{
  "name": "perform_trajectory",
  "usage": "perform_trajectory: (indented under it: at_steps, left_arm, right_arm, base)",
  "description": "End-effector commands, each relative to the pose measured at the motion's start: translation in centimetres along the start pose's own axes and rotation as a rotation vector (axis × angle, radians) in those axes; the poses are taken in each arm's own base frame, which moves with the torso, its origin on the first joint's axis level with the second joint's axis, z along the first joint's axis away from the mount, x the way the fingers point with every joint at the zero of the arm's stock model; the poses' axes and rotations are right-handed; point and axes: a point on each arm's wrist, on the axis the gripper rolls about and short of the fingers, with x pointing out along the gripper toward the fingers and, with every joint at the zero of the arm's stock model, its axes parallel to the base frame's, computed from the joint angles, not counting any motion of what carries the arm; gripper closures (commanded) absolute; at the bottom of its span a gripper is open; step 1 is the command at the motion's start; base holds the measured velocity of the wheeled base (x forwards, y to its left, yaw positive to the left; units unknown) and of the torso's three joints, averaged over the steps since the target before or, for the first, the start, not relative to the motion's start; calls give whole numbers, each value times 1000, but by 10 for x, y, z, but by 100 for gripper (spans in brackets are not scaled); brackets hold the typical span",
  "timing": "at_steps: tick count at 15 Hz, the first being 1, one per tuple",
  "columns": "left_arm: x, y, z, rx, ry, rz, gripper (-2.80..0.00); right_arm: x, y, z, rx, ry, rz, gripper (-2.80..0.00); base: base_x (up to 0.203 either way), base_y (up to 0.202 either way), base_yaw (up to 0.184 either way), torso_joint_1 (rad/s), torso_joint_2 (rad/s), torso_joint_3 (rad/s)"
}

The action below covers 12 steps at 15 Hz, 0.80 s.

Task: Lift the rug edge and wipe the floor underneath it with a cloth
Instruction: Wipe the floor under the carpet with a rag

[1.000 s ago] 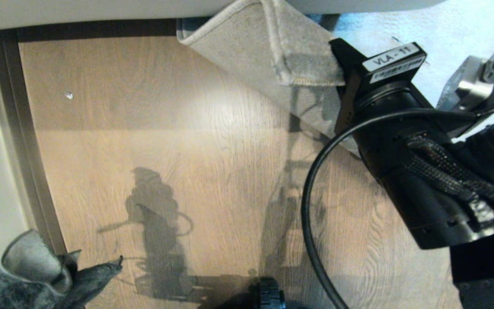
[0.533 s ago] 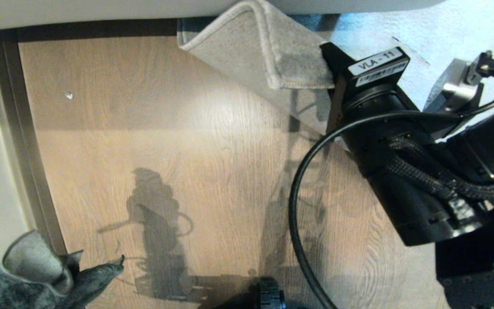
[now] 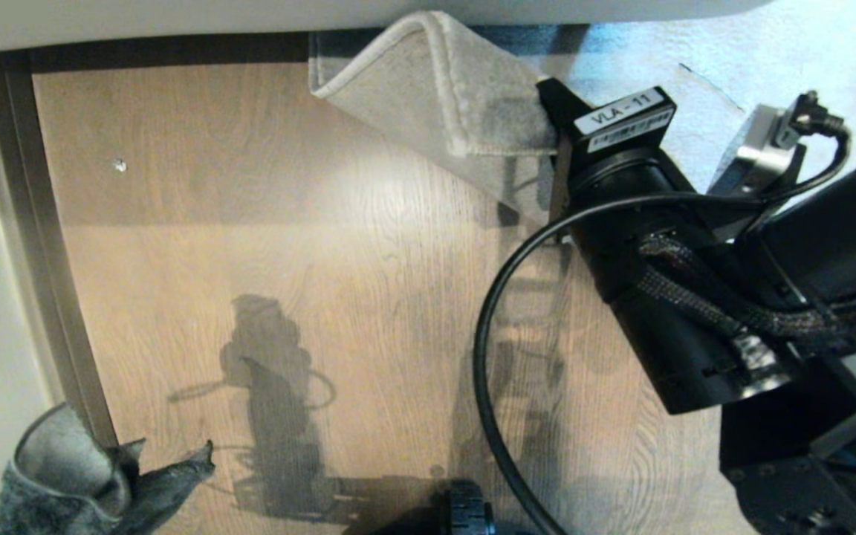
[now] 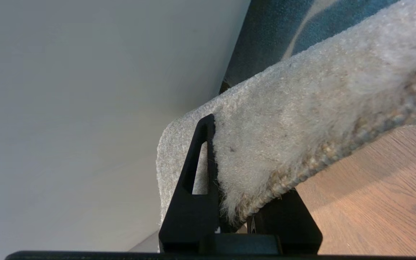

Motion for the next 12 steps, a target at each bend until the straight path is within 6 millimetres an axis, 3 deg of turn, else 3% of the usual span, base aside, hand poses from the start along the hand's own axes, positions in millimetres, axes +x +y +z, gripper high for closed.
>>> perform_trajectory:
  at_steps: [1, 5, 12]
  left_arm:
    - [-1, 0, 4, 4, -14, -5, 0]
    - [-6, -5, 40, -27, -57, -270, 0]
    - [25, -7, 78, -58, 123, -443, 0]
  right_arm:
    - [0, 2, 1, 25, -25, 24, 0]
    - [1, 1, -1, 26, -25, 25, 0]
    - [7, 11, 4, 44, -37, 67, 0]
  base:
    - [0, 0, 0, 0, 0, 0]
    - [0, 0, 0, 0, 0, 0]
    - [0, 0, 0, 0, 0, 0]
